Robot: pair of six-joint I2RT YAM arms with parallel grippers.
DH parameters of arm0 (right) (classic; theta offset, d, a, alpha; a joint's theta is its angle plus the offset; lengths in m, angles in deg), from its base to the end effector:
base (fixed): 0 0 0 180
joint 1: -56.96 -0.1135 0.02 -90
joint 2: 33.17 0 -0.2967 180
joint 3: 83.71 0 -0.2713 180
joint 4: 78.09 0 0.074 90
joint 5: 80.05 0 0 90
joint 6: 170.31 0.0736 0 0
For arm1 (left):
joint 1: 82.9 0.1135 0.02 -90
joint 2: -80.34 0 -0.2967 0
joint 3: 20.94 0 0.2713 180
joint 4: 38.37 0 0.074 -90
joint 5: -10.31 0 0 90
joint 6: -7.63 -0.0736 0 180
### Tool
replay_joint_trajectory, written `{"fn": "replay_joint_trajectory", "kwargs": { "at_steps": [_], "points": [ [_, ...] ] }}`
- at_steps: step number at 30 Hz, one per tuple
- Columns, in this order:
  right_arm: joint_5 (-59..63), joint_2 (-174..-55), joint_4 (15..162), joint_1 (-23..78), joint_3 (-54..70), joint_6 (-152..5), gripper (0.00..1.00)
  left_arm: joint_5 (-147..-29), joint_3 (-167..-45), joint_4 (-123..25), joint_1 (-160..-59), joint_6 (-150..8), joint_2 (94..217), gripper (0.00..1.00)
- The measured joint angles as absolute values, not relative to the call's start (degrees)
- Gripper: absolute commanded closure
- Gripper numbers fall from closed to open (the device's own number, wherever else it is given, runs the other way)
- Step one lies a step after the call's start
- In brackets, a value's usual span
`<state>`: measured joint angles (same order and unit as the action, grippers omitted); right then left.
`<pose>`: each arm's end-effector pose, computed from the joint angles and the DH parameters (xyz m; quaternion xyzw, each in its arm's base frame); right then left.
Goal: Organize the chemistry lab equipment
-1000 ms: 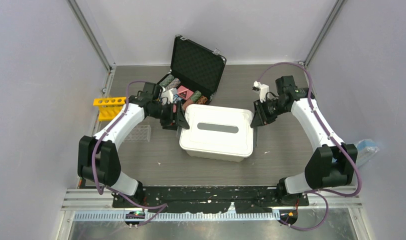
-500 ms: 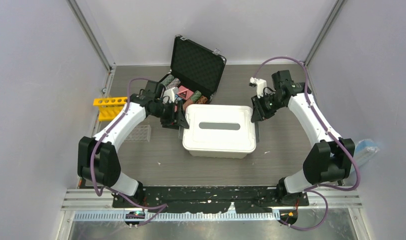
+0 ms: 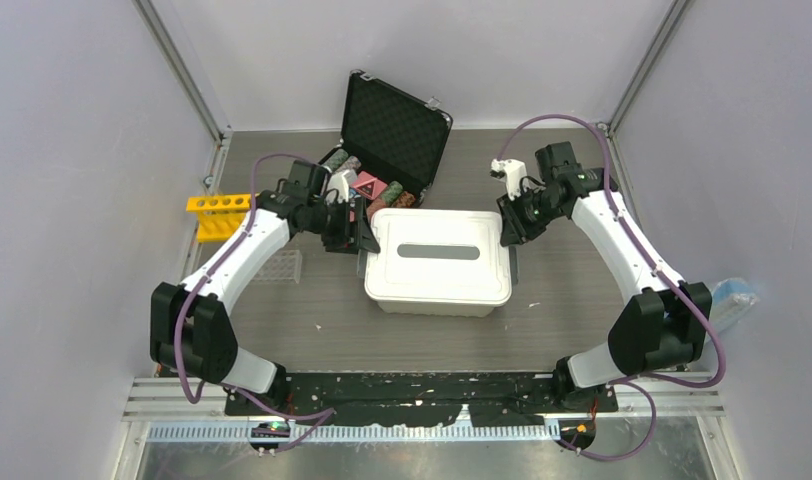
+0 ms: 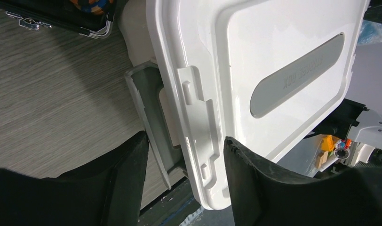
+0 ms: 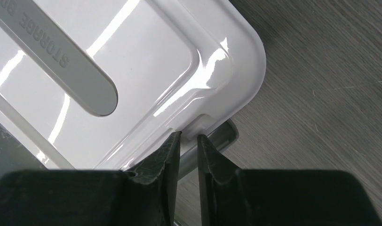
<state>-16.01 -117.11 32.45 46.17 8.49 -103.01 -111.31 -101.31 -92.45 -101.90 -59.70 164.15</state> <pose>0.3056 0.0910 0.2992 -0.3199 0.8984 0.1970 0.2276 0.3016 -0.1446 0.2769 0.0466 0.9257 -0.3402 0.1584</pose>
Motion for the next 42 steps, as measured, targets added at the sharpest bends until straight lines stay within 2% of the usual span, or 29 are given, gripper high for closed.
{"fn": "replay_joint_trajectory", "kwargs": {
  "at_steps": [2, 6, 11, 13, 20, 30, 32, 37, 42],
  "points": [
    [-15.35, -116.96, 32.49, 45.72, 8.49, -103.58, 0.75, -111.24, -101.17, -92.14, -101.92, -59.13, 164.09, 0.39],
    [-14.74, -116.52, 32.55, 44.47, 8.36, -104.76, 0.67, -110.06, -101.17, -92.45, -102.03, -58.65, 164.17, 0.41],
    [-16.29, -115.08, 33.08, 41.85, 8.19, -106.92, 0.5, -108.18, -101.9, -93.63, -102.23, -58.76, 164.98, 0.42],
    [-18.13, -113.29, 35.07, 38.68, 8.19, -107.93, 0.47, -107.33, -102.25, -94.02, -102.64, -58.82, 164.98, 0.42],
    [-20.1, -110.66, 40.51, 28.82, 8.56, -110.46, 0.48, -104.05, -103.6, -95.51, -104.22, -59.33, 165.01, 0.4],
    [-19.83, -115.36, 49.52, 26.55, 13.72, -110.86, 0.59, -99.29, -105.81, -96.69, -107.54, -58.91, 167.65, 0.37],
    [-19.75, -115.47, 49.76, 26.55, 13.78, -111.08, 0.61, -98.41, -106.84, -97.23, -108.0, -58.47, 168.37, 0.42],
    [-19.79, -116.11, 50.37, 26.55, 13.89, -111.47, 0.64, -97.47, -107.8, -98.28, -108.39, -56.72, 168.79, 0.74],
    [-20.1, -116.46, 51.15, 26.55, 14.09, -111.23, 0.66, -94.26, -108.98, -99.35, -110.05, -54.71, 168.79, 0.87]
  ]
}}
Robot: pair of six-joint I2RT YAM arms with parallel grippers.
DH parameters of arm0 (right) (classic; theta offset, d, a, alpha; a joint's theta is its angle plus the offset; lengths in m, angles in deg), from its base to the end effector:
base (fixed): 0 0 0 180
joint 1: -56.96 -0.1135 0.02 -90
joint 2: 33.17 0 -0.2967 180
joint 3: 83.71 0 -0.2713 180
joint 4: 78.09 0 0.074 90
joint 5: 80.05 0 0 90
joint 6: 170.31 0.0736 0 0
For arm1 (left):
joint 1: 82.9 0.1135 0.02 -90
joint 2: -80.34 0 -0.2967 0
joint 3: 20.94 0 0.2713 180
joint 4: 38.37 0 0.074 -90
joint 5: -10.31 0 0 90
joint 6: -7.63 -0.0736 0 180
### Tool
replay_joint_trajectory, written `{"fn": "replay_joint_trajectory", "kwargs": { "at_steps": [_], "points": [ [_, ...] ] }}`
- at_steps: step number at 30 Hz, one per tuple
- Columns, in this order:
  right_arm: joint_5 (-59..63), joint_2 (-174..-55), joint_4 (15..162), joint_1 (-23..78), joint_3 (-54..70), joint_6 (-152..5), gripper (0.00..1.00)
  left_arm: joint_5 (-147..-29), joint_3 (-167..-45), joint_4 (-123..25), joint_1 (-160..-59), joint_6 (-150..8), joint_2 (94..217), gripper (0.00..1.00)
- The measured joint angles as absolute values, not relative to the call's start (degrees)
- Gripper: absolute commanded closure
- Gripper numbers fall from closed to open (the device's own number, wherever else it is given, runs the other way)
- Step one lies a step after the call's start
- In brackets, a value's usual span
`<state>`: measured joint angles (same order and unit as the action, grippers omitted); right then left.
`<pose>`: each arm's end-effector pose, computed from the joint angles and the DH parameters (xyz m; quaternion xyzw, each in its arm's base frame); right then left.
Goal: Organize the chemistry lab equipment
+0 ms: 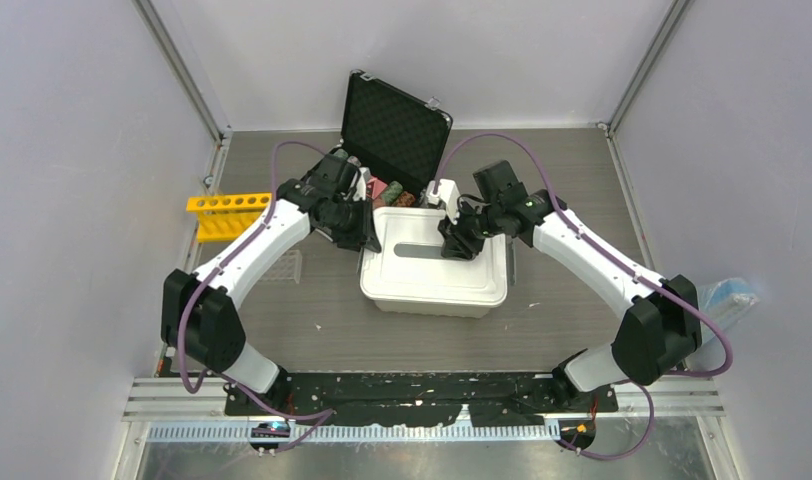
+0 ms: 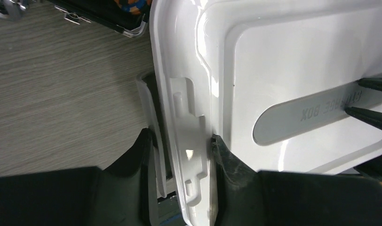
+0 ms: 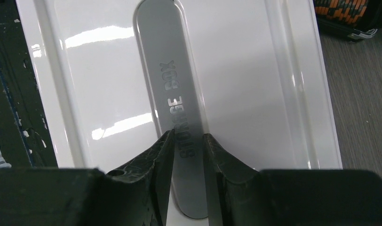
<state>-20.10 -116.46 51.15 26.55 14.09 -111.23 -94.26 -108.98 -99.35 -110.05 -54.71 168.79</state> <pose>0.2760 0.2047 0.2947 -0.5384 0.7419 0.2436 0.3167 0.3055 -0.1775 0.2807 0.0271 0.9613 -0.2219 0.1610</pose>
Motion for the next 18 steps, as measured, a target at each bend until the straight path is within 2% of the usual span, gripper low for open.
{"fn": "replay_joint_trajectory", "kwargs": {
  "at_steps": [5, 11, 15, 18],
  "points": [
    [-21.89, -116.43, 51.66, 26.0, 14.37, -110.31, 0.66, -88.05, -111.49, -101.19, -112.13, -56.55, 168.17, 0.97],
    [-22.3, -116.96, 51.42, 25.85, 14.46, -109.68, 0.67, -85.69, -113.65, -103.16, -113.46, -58.19, 169.53, 1.0],
    [-22.41, -117.22, 51.24, 25.85, 14.2, -109.28, 0.67, -85.71, -115.14, -104.62, -113.51, -58.87, 170.6, 0.94],
    [-22.37, -117.35, 51.05, 25.85, 14.0, -109.26, 0.67, -85.91, -115.47, -105.02, -113.48, -59.3, 170.82, 1.0]
  ]
}}
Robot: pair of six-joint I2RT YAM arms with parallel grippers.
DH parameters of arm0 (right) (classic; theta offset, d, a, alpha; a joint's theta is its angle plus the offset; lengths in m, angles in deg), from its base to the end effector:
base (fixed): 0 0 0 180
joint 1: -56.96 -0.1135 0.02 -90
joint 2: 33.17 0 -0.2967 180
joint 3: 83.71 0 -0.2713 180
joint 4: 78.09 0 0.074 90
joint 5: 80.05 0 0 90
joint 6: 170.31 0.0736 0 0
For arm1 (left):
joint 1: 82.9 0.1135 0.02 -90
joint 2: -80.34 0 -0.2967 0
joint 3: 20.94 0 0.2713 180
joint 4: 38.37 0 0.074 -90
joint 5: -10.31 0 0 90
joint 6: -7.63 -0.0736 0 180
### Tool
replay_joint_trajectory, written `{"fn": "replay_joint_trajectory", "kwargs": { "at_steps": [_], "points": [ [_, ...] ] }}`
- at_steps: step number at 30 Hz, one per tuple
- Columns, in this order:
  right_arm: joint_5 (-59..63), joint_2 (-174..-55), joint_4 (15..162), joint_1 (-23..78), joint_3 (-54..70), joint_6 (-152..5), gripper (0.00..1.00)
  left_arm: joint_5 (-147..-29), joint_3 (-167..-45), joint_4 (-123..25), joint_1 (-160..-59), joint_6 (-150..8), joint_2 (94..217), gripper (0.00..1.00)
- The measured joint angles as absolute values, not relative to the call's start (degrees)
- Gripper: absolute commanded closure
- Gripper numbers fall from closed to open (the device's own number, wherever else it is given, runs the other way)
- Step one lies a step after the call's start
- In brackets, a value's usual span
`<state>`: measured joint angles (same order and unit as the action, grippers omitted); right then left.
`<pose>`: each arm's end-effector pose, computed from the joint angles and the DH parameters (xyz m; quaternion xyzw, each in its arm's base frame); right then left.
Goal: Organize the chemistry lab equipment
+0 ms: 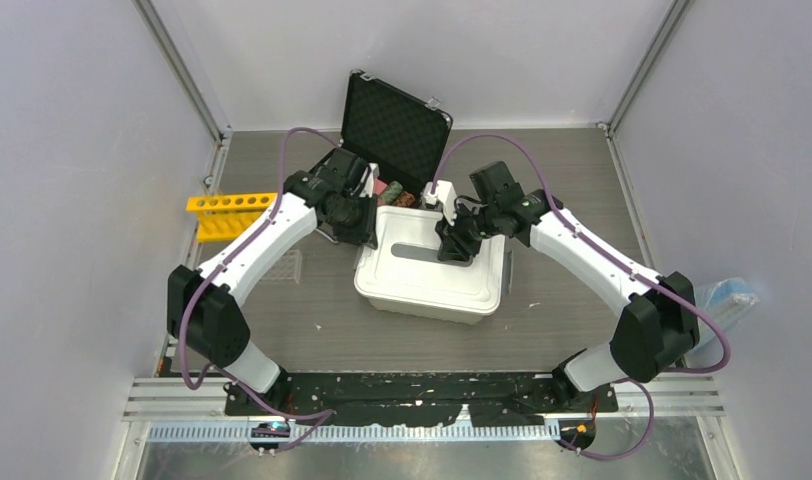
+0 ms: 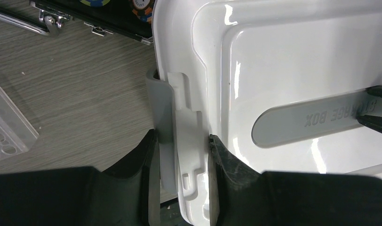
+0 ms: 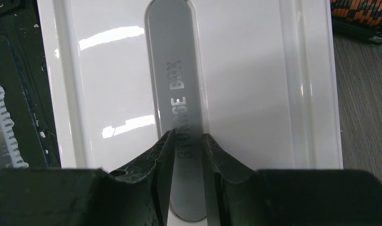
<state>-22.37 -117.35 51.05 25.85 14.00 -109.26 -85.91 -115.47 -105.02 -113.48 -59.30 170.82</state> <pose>0.2738 0.2112 0.2913 -0.5325 0.7435 0.2695 0.3017 0.3066 -0.1904 0.2987 0.0764 0.9672 -0.1538 0.1873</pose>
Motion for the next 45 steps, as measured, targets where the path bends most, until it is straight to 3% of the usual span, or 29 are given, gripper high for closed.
{"fn": "replay_joint_trajectory", "kwargs": {
  "at_steps": [27, 28, 32, 35, 41, 45],
  "points": [
    [-22.37, -118.68, 49.91, 25.85, 13.17, -110.38, 0.68, -83.9, -118.79, -108.01, -114.82, -62.12, 172.37, 1.0],
    [-22.37, -118.68, 49.91, 25.85, 13.17, -110.4, 0.68, -84.49, -118.79, -108.01, -114.49, -62.17, 172.33, 0.97],
    [-22.33, -118.71, 49.8, 25.85, 13.11, -110.44, 0.67, -89.41, -119.4, -107.79, -111.95, -62.04, 170.99, 0.39],
    [-22.3, -118.68, 49.71, 25.85, 13.06, -110.57, 0.67, -94.74, -119.4, -107.31, -109.27, -62.39, 169.51, 0.03],
    [-22.26, -118.73, 49.12, 25.85, 12.65, -111.73, 0.62, -102.22, -115.38, -103.46, -101.24, -63.81, 163.98, 0.0],
    [-22.96, -119.34, 46.52, 25.87, 10.4, -112.36, 0.43, -110.48, -110.31, -100.53, -96.92, -63.89, 162.23, 0.0]
  ]
}}
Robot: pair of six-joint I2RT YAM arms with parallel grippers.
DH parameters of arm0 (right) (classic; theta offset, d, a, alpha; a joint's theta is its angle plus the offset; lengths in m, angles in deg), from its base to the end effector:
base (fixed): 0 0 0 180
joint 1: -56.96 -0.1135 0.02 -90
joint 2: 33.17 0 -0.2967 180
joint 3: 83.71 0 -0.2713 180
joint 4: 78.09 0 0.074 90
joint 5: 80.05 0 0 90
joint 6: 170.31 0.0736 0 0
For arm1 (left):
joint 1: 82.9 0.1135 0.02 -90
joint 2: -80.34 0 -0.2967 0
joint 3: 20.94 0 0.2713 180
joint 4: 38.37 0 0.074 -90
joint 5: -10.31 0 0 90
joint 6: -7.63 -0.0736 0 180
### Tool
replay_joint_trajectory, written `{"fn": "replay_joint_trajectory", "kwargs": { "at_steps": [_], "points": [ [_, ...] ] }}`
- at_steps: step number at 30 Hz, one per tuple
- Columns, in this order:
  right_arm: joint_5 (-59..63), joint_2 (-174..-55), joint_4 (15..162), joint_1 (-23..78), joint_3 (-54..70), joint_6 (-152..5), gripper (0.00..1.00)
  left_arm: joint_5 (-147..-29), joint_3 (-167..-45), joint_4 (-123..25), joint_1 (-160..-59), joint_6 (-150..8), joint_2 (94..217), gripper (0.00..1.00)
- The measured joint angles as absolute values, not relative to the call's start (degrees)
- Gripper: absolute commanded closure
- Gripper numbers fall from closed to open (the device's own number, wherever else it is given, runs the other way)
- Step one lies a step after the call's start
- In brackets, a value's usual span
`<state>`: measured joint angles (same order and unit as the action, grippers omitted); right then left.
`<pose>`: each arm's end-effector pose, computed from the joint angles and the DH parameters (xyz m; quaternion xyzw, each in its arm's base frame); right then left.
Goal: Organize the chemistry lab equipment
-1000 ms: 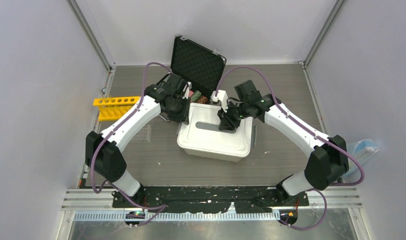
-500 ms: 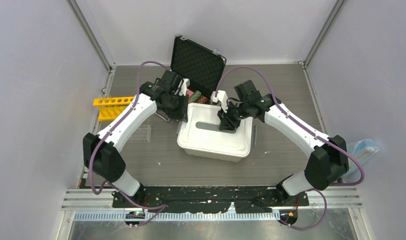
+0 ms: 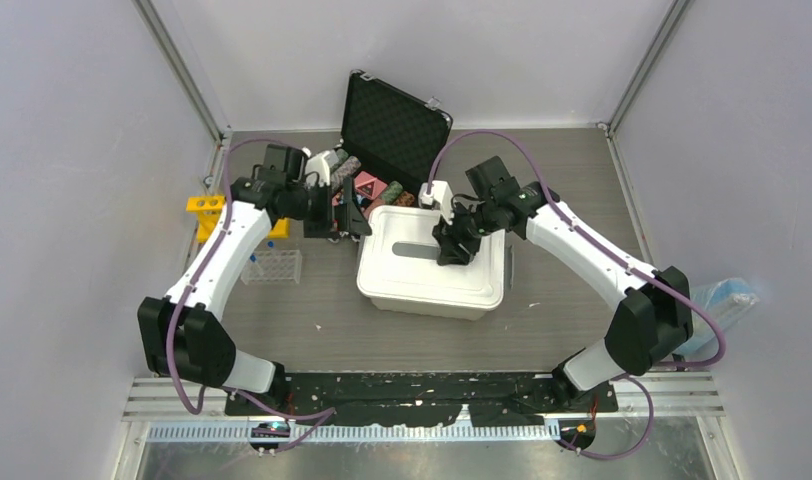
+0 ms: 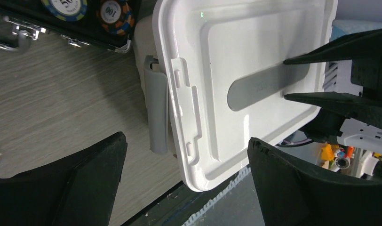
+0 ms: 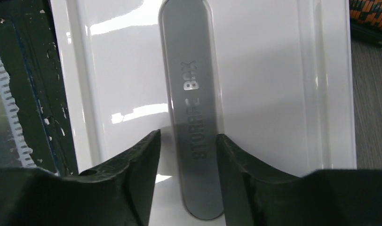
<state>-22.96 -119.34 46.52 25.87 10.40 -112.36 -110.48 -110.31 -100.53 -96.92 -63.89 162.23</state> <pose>0.2774 0.2140 0.2961 -0.5510 0.7369 0.2683 0.2853 0.3076 -0.1156 0.3306 0.0447 0.9211 -0.3247 0.2100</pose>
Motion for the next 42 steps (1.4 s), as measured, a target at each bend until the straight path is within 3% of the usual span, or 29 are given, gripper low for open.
{"fn": "replay_joint_trajectory", "kwargs": {
  "at_steps": [5, 8, 16, 23, 28, 38, 40, 42],
  "points": [
    [-23.44, -119.23, 42.74, 26.57, 7.4, -111.4, 0.14, -116.34, -105.15, -96.73, -95.98, -63.59, 162.23, 0.0],
    [-23.4, -118.16, 41.95, 30.24, 5.65, -108.26, 0.05, -118.81, -103.25, -94.28, -95.61, -63.24, 162.23, 0.01],
    [-25.65, -107.45, 38.91, 49.3, 8.03, -96.17, 0.01, -126.72, -95.43, -81.26, -94.29, -56.4, 162.8, 0.01],
    [-27.29, -107.69, 36.36, 56.88, 16.62, -91.8, 0.01, -127.72, -90.99, -76.97, -94.53, -52.53, 164.02, 0.0],
    [-28.88, -112.59, 36.95, 58.11, 21.32, -89.76, 0.11, -127.22, -90.75, -76.51, -94.86, -52.83, 164.77, 0.0],
    [-38.81, -116.54, 37.23, 59.68, 22.68, -88.37, 0.47, -132.82, -85.02, -65.37, -96.06, -48.44, 168.79, 0.0],
    [-39.26, -116.94, 37.12, 59.9, 22.68, -87.97, 0.5, -133.28, -84.04, -63.07, -96.41, -47.22, 168.72, 0.13],
    [-39.51, -117.22, 37.01, 60.16, 22.63, -87.67, 0.52, -133.32, -83.47, -62.0, -96.76, -45.77, 168.22, 0.39]
  ]
}}
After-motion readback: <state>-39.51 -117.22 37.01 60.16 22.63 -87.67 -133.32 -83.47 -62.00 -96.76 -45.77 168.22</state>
